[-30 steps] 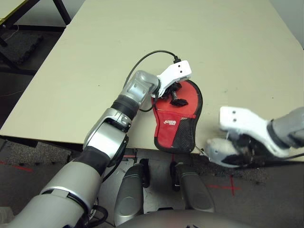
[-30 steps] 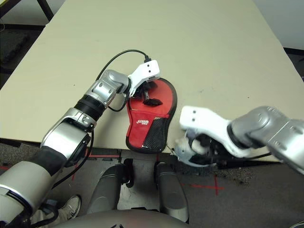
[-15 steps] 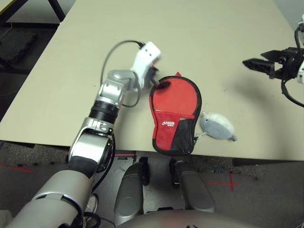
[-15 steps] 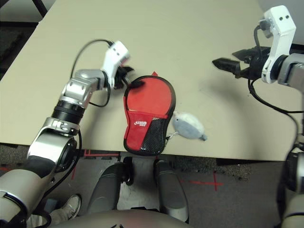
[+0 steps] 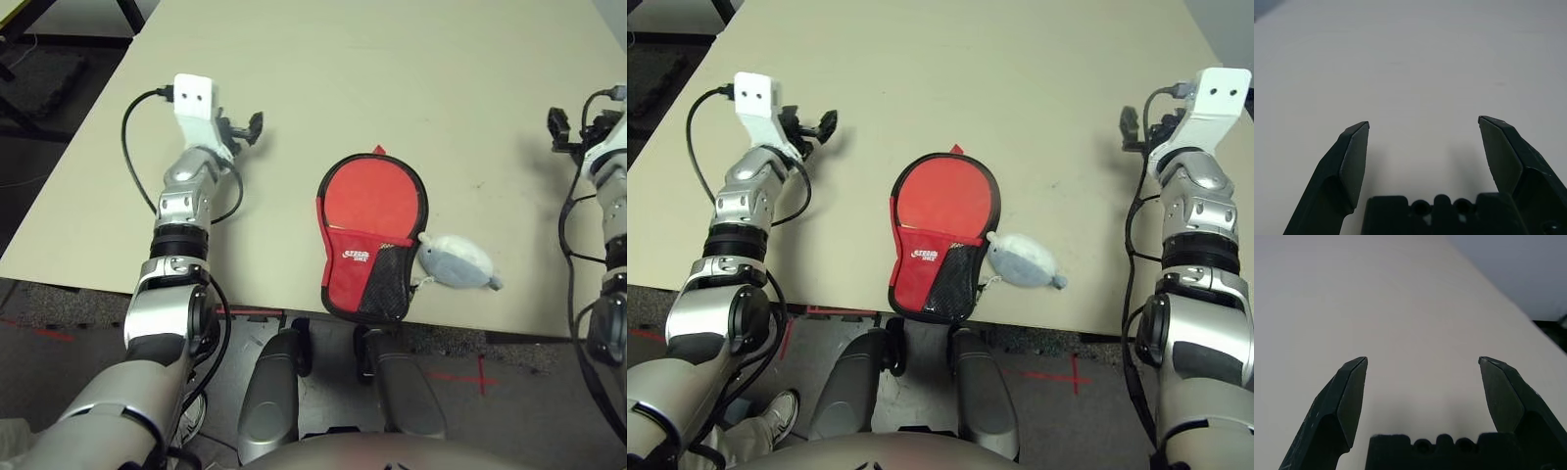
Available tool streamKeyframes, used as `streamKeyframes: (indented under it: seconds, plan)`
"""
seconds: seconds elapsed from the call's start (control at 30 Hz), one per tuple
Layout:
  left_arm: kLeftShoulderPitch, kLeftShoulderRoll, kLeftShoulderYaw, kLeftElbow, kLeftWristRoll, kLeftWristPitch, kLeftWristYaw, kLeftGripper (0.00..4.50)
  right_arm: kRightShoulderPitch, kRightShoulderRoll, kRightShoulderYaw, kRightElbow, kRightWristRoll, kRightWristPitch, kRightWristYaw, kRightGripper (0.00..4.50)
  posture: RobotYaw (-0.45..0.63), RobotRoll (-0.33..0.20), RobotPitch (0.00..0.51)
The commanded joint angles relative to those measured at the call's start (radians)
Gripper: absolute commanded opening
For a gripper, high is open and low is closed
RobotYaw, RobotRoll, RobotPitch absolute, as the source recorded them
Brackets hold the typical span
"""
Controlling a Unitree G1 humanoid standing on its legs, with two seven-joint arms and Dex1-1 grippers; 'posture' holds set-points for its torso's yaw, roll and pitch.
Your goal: Store the ping-pong paddle in its case and zip it.
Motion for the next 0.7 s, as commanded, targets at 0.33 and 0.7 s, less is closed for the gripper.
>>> streamKeyframes:
  seconds: [0.33,0.7]
  plan:
    - [0.160,-0.002,-0.018,-0.030,0.013,-0.106,0.136,4.50,-0.010,-0.049,-0.020,0.208,-0.030,-0.096,0.005,4.49,0.01,0.000,0.249]
    - [0.204,-0.025,-0.032,-0.118,0.003,-0.074,0.165,4.50,0.000,-0.036,-0.017,0.209,-0.026,-0.102,0.028,4.49,0.00,0.000,0.251]
